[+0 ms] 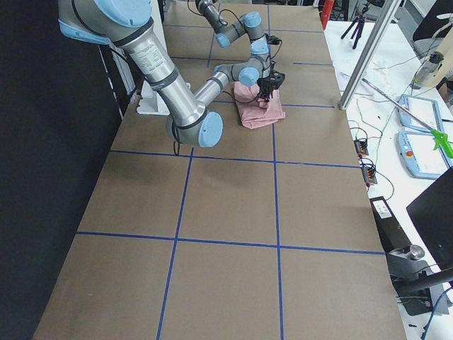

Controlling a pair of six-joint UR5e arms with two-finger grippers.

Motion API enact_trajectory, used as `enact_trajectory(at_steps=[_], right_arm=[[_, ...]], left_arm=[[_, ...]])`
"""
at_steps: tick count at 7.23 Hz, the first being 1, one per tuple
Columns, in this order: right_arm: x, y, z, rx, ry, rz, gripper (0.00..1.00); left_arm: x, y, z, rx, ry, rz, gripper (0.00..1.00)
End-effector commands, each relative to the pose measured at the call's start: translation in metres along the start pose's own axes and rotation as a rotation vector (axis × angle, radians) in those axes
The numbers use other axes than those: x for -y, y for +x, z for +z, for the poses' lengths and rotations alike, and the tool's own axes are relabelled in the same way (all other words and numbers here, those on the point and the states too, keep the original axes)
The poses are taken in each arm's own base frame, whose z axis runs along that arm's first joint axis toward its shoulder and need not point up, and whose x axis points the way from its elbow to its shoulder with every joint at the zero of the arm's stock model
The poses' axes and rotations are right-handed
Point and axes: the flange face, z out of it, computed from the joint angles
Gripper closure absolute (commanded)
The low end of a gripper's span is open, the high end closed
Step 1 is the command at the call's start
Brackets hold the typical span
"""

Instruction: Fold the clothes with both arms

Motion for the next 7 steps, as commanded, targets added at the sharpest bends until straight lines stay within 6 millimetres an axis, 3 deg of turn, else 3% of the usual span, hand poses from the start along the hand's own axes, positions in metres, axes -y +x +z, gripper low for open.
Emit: enact_trajectory(at_steps=[1, 3, 4, 5, 6, 7], right_arm=[[0.062, 0.012, 0.02, -0.043, 0.045, -0.044, 0.0], [0.099, 0.013, -0.002, -0.032, 0.017, -0.055, 0.0], [0.123, 0.02, -0.017, -0.033, -0.001, -0.059, 0.0], [0.157, 0.034, -0.047, -0.067, -0.007, -0.11, 0.0], [0.191, 0.067, -0.079, -0.138, -0.01, -0.224, 0.0], [0.228, 0.12, -0.114, -0.198, -0.01, -0.351, 0.0]], left_arm=[[0.039, 0.006, -0.001, -0.008, 0.007, 0.046, 0.0], [0.042, 0.006, -0.005, -0.003, -0.045, 0.069, 0.0], [0.058, 0.005, -0.016, 0.003, -0.091, 0.125, 0.0], [0.08, 0.0, -0.041, -0.018, -0.096, 0.153, 0.0], [0.108, -0.013, -0.065, -0.008, -0.106, 0.169, 0.0], [0.144, -0.033, -0.105, 0.006, -0.093, 0.271, 0.0]])
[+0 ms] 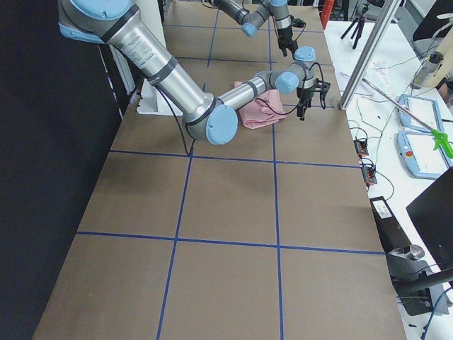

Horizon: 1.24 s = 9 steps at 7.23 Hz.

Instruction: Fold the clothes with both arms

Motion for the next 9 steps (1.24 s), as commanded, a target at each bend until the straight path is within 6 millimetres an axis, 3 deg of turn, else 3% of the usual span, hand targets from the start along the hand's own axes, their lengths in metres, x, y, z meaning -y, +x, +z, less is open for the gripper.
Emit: enact_trajectory(at_steps=[1, 3, 4, 6, 7, 8, 9], right_arm=[[0.04, 0.139, -0.056, -0.087, -0.033, -0.226, 0.0], [0.05, 0.314, -0.08, -0.032, -0.126, -0.38, 0.0], [0.052, 0.392, -0.089, -0.019, -0.141, -0.46, 0.0], [0.053, 0.516, -0.106, -0.027, -0.209, -0.591, 0.0], [0.037, 0.562, -0.109, 0.017, -0.234, -0.552, 0.0], [0.02, 0.58, -0.101, 0.072, -0.249, -0.519, 0.0], [0.021, 0.583, -0.097, 0.064, -0.25, -0.513, 0.0]], left_arm=[[0.052, -0.051, -0.09, 0.062, 0.03, 0.208, 0.0], [0.101, -0.129, -0.155, 0.209, 0.049, 0.513, 0.0], [0.116, -0.168, -0.175, 0.265, 0.038, 0.63, 0.0], [0.163, -0.261, -0.214, 0.372, 0.006, 0.796, 0.0], [0.185, -0.323, -0.24, 0.37, -0.045, 0.861, 0.0], [0.19, -0.373, -0.249, 0.335, -0.118, 0.977, 0.0], [0.172, -0.413, -0.243, 0.312, -0.17, 0.982, 0.0]])
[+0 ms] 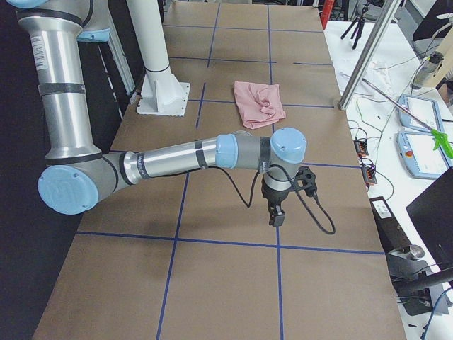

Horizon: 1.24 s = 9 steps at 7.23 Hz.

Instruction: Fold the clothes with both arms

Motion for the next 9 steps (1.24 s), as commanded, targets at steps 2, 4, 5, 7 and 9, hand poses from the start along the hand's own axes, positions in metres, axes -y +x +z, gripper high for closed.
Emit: enact_trajectory(at_steps=[2, 4, 5, 7, 9], right_arm=[[-0.021, 0.012, 0.01, 0.021, -0.008, 0.019, 0.0], [-0.043, 0.023, 0.026, 0.023, -0.04, 0.054, 0.0], [-0.05, 0.026, 0.032, 0.026, -0.051, 0.063, 0.0], [-0.058, 0.03, 0.037, 0.019, -0.046, 0.095, 0.0], [-0.068, 0.035, 0.046, 0.01, -0.019, 0.131, 0.0]], left_arm=[[-0.111, -0.036, 0.04, -0.038, -0.091, 0.049, 0.0], [-0.118, -0.04, 0.049, -0.048, -0.115, 0.025, 0.0], [-0.12, -0.04, 0.05, -0.058, -0.144, 0.004, 0.0], [-0.13, -0.047, 0.064, -0.077, -0.177, -0.021, 0.0], [-0.142, -0.058, 0.086, -0.117, -0.204, -0.052, 0.0]])
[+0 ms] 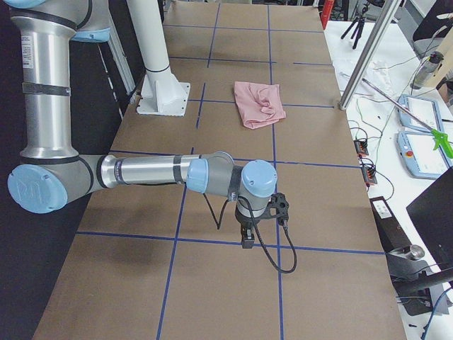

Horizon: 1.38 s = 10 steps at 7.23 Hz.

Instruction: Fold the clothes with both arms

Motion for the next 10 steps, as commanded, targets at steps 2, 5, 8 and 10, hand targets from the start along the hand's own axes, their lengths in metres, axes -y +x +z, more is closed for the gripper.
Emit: enact_trajectory(at_steps=[2, 5, 8, 10], right_arm=[[0.0, -0.004, 0.008, -0.004, 0.007, 0.051, 0.0], [0.018, -0.037, 0.024, -0.01, 0.039, 0.088, 0.0], [0.019, -0.038, 0.026, -0.011, 0.036, 0.089, 0.0], [0.019, -0.039, 0.026, -0.008, 0.036, 0.089, 0.0]], left_arm=[[-0.004, -0.006, 0.01, -0.017, -0.016, -0.015, 0.0], [-0.006, -0.006, 0.01, -0.02, -0.016, -0.022, 0.0], [-0.005, -0.003, 0.009, -0.033, -0.01, -0.197, 0.0], [-0.005, -0.004, 0.011, -0.033, -0.012, -0.214, 0.0]])
